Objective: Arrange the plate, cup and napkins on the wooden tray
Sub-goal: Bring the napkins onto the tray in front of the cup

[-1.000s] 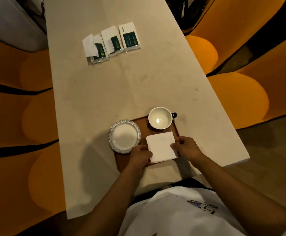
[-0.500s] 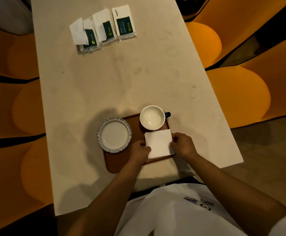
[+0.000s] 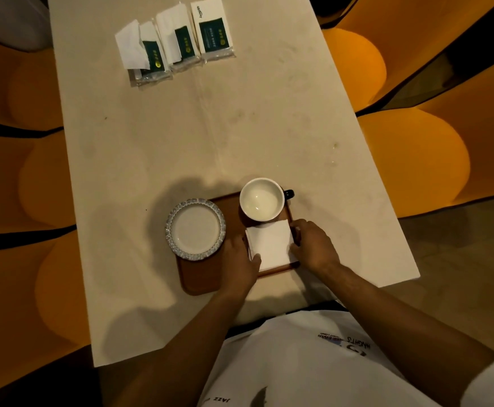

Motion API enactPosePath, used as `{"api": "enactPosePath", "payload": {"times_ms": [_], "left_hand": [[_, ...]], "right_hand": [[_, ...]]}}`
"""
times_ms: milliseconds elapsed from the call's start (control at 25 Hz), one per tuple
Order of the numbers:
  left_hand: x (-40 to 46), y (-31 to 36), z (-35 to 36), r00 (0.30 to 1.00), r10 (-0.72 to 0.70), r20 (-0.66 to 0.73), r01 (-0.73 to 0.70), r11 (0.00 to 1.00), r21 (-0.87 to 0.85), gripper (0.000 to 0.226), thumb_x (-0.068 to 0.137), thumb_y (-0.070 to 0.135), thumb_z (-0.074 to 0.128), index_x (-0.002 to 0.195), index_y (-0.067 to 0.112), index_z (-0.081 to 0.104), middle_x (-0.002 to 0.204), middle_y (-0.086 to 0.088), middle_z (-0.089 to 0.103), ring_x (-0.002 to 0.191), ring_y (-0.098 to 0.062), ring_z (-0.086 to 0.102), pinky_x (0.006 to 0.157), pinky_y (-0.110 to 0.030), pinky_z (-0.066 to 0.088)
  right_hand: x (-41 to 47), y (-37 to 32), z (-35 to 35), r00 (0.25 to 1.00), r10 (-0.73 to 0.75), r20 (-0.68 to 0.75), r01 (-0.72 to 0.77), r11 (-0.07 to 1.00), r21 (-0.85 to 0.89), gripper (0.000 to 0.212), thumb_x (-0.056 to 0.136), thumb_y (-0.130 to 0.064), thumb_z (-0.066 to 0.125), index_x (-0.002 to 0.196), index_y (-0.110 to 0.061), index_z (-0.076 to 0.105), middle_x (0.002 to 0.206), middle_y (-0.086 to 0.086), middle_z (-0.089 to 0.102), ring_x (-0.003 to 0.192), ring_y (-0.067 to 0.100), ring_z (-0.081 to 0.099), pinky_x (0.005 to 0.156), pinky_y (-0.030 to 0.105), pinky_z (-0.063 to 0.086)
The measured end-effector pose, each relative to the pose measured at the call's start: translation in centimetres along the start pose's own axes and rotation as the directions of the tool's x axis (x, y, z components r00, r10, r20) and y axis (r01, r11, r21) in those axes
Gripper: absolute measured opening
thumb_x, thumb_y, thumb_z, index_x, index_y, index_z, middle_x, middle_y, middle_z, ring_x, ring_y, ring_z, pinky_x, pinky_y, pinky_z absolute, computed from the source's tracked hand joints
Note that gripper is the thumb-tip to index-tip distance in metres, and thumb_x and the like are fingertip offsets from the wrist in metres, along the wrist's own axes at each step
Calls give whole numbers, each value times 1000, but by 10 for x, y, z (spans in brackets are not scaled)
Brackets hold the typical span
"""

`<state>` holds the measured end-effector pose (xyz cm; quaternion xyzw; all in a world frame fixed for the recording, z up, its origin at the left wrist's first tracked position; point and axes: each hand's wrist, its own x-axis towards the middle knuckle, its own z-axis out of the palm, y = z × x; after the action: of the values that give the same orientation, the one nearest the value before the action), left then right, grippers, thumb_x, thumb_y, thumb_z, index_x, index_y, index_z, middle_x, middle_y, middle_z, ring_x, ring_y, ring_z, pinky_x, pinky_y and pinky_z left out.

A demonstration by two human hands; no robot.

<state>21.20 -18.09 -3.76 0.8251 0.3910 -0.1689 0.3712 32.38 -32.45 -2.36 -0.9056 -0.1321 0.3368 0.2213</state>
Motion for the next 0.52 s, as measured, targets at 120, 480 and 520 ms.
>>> {"api": "enactPosePath", "payload": {"times_ms": [120,480,520], "left_hand": [[-7,-3,3,986,166,3,-165,981,104,66,89,19,70,146,16,37,134,-10,46,118,-25,54,94,-31,48],[-7,-9,8,983,155,100,-174,960,217,68,94,26,62,154,21,31,147,-10,45,131,-28,48,107,-40,47],[-8,-10,6,984,153,92,-169,966,195,65,95,26,61,154,21,33,148,-10,45,132,-28,48,109,-41,46]], "right_hand": [[-5,4,0,998,-19,68,19,1000,5,43,87,-8,63,127,-17,51,112,7,64,92,22,59,79,32,52],[-10,10,7,998,-21,63,22,1000,-18,41,86,-10,65,124,-17,51,112,6,67,90,23,62,76,34,53],[-10,10,7,998,-22,55,23,999,-26,39,86,-11,64,123,-18,51,110,5,67,89,22,61,76,35,54]]}}
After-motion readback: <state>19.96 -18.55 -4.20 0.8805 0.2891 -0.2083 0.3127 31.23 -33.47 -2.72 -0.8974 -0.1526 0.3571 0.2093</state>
